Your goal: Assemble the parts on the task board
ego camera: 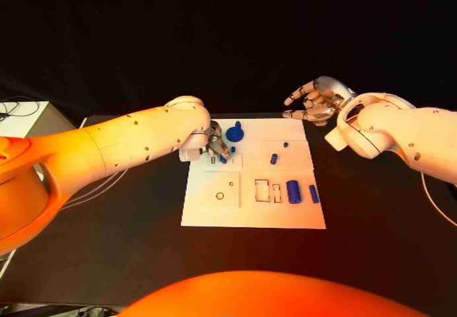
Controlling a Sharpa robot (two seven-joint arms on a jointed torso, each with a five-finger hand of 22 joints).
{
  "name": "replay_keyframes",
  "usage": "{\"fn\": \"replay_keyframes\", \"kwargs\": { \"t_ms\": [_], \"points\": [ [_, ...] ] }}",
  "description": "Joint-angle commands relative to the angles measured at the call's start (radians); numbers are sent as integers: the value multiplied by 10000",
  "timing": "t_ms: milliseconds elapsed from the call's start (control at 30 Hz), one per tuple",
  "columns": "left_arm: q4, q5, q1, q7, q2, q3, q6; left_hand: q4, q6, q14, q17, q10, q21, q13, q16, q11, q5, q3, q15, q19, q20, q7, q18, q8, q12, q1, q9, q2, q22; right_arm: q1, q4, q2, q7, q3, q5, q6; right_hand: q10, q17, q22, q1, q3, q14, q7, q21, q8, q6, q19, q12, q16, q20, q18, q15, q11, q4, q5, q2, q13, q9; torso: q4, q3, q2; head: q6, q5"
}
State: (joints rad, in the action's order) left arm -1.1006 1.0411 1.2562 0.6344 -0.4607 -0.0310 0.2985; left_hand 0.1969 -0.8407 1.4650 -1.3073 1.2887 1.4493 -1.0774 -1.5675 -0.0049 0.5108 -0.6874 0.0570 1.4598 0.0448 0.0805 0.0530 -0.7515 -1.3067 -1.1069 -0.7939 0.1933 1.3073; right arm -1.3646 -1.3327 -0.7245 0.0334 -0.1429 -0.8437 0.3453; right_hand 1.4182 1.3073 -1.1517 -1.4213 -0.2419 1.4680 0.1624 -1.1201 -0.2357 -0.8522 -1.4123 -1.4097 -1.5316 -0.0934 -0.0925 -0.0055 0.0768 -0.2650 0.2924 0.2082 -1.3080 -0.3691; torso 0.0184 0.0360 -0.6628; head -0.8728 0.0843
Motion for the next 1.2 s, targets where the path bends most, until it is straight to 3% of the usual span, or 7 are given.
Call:
{"fn": "replay_keyframes", "kwargs": {
  "t_ms": [33,1200],
  "points": [
    [-2,3,-3,-85,46,0,217,-2211,-67,1058,-2635,64,62,25,-33,-2,64,-2336,83,72,10,-83,-48,-49,-30,38,-56,-79,713,4,-18,2,-51,4,-84,-115,-67,1634,11,61,-58,795,-5,37,-34,84,77,41,48,-19,-81,16,-20,-8,32,26,-767,-14,-6,1,-1,2,1],
    [67,782,-109,-53,253,-38,481,-2116,-104,1058,-2635,225,90,-124,-33,-65,9,-2143,126,113,-27,-158,-65,-104,-98,151,-239,-58,776,4,-67,-21,-71,4,-91,-109,-92,1610,33,48,-143,790,-5,95,-96,128,79,69,64,-15,-88,13,-21,23,33,50,-733,-26,0,-2,-1,2,-33]
  ]
}}
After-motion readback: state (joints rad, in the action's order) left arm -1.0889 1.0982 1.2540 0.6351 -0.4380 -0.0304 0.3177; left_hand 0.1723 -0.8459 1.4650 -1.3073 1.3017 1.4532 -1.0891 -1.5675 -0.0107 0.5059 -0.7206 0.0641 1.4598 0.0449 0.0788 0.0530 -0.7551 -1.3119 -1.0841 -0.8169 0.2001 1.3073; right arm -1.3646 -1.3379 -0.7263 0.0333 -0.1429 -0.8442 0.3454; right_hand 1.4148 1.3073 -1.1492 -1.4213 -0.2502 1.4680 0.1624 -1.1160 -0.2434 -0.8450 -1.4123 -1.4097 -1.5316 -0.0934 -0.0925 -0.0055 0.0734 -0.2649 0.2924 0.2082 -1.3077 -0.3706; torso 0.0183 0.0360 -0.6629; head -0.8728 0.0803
